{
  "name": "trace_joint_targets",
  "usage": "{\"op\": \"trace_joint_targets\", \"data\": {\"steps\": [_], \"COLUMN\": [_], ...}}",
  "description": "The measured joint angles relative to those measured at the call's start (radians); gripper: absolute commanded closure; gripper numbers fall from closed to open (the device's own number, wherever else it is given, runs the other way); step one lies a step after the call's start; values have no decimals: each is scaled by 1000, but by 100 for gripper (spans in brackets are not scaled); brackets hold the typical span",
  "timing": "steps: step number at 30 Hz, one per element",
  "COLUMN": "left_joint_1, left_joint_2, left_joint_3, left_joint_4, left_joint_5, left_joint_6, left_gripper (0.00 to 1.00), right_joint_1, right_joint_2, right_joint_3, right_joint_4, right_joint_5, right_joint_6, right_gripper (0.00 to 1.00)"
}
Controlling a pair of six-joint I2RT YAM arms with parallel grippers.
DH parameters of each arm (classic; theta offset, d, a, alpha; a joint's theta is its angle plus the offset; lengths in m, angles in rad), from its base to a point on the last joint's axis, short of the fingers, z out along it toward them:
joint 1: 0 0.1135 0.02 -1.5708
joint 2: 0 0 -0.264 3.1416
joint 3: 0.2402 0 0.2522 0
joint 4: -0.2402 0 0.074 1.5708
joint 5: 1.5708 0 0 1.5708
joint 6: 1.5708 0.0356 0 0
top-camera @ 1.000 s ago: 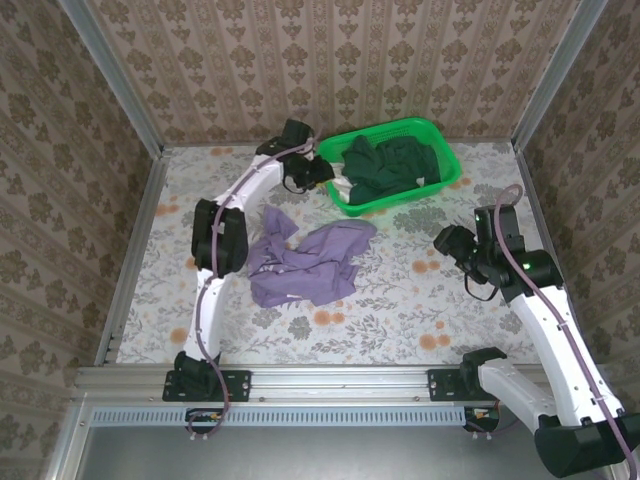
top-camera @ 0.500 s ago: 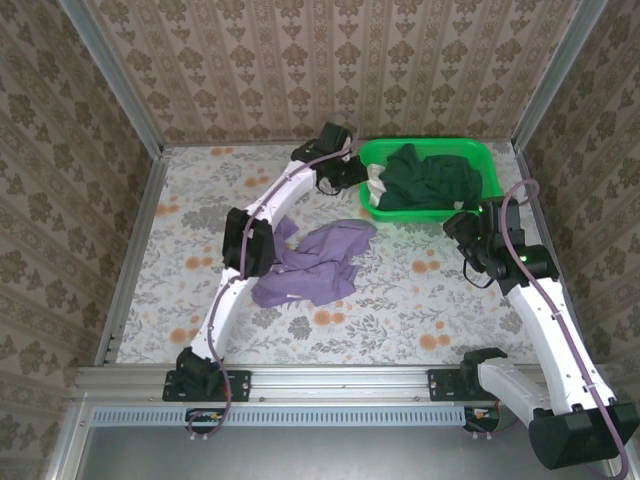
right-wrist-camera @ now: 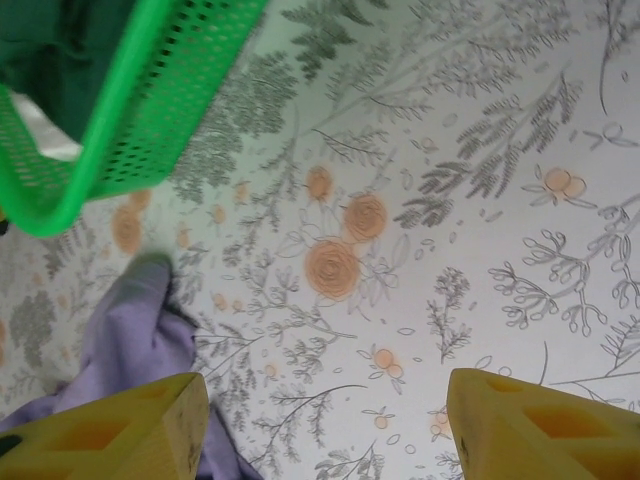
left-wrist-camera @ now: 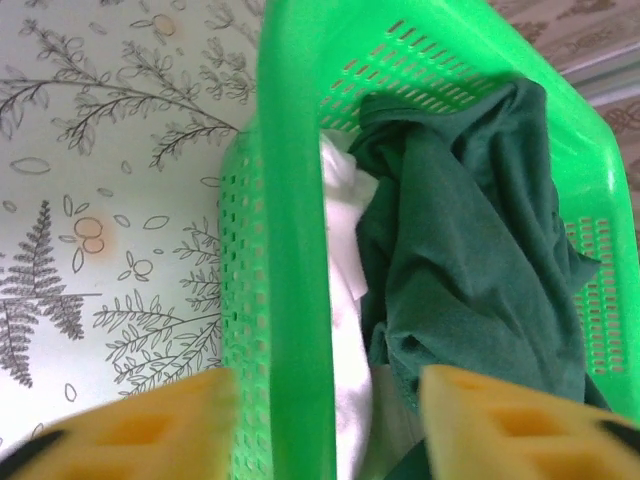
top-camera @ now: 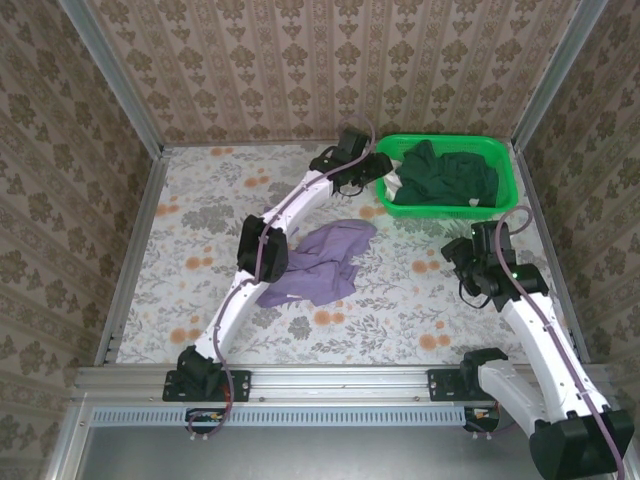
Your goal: Fold and stack the t-shirts
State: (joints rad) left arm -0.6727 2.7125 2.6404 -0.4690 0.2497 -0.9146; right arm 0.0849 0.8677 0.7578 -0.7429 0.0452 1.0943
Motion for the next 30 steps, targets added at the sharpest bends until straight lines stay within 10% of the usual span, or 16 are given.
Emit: {"op": "trace_joint_targets", "data": {"steps": [6,16,30], "left_joint_1": [15,79,460], "left_joint_2": [-147,-745,-1417], "left_joint_3": [-225,-705,-1561], "left_joint_4": [-3,-79,-158], "left_joint_5": [-5,-161,-187], "left_joint_6": [56,259,307], "left_gripper": [1,0,0], "right_joint_1": [0,-43,-45], "right_joint_2": [117,504,805], "right_joint_3": [-57,39,240], "right_joint_4": [145,470,673], "right_joint_5": [3,3,3], "right_joint_6": [125,230,301], "right_gripper": [28,30,43]}}
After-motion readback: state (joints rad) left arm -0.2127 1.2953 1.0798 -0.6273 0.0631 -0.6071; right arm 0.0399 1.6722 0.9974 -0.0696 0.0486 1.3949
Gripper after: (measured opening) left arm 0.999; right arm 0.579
